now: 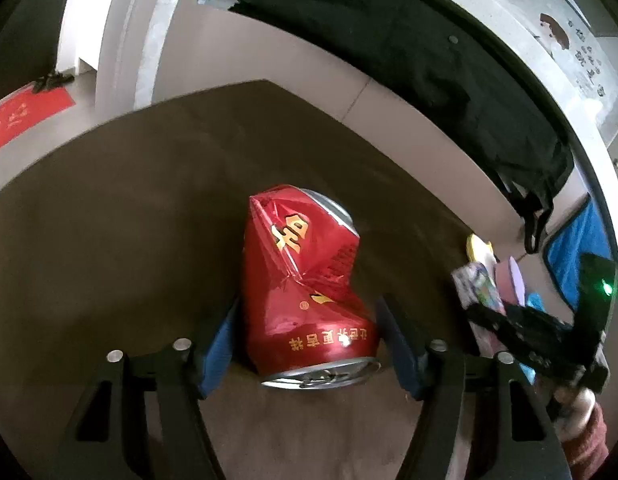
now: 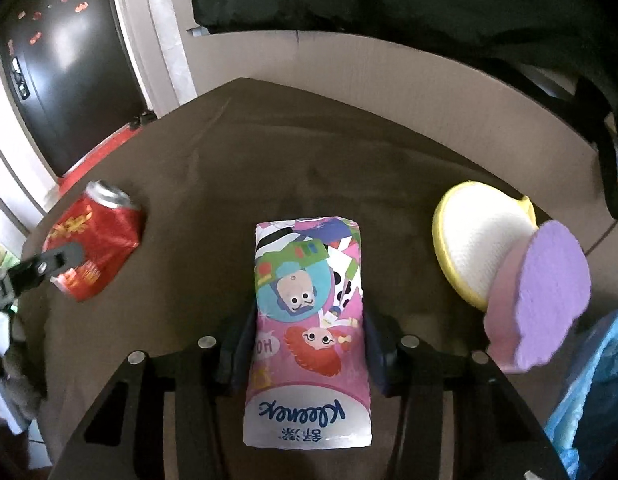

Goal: Collect trash
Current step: 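Grasp the pink Kleenex tissue pack with the right tool while the left tool holds the can, then carry the red can and tissue pack with both tools over the bin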

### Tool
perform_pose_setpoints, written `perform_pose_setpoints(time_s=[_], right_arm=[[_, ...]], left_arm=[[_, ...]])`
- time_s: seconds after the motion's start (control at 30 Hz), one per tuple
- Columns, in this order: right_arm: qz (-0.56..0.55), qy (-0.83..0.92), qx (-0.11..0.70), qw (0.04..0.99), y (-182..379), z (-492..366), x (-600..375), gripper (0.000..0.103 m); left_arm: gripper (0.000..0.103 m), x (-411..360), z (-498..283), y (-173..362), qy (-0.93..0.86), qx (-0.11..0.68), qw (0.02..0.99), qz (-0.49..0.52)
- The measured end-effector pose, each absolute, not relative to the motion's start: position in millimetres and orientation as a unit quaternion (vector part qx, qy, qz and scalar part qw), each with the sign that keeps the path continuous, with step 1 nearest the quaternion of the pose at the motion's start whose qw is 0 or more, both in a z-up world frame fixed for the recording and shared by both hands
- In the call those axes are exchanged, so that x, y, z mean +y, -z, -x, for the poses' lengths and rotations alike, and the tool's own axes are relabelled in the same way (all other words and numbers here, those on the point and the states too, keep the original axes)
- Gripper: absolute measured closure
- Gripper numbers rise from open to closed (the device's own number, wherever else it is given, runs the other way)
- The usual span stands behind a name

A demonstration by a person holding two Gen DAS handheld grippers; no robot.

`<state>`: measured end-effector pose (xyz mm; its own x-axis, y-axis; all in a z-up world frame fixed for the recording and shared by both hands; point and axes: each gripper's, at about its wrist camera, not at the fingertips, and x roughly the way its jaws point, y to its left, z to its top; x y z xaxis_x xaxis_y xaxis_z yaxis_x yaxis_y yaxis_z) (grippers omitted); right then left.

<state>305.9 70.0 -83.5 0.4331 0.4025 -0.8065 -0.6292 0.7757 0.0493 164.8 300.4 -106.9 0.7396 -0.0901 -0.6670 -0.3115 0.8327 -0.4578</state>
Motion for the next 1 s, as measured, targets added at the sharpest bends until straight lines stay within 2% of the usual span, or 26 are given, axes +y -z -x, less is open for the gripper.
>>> perform_pose_setpoints(time_s=[0.27,1.0], right_arm=[[0.100,-0.312,0.413,0.850,65.0,-290.2,47.2,0.059],[0.024,-0.278,0.320,0.905,1.4,-258.1,-55.8,0.059]], left_arm=[[0.037,277.9,-164.1,82.8,-0.061,0.333,0.910,0.240],[0.039,154.6,-169.9,-25.0,0.017,0.260,0.958,0.122]])
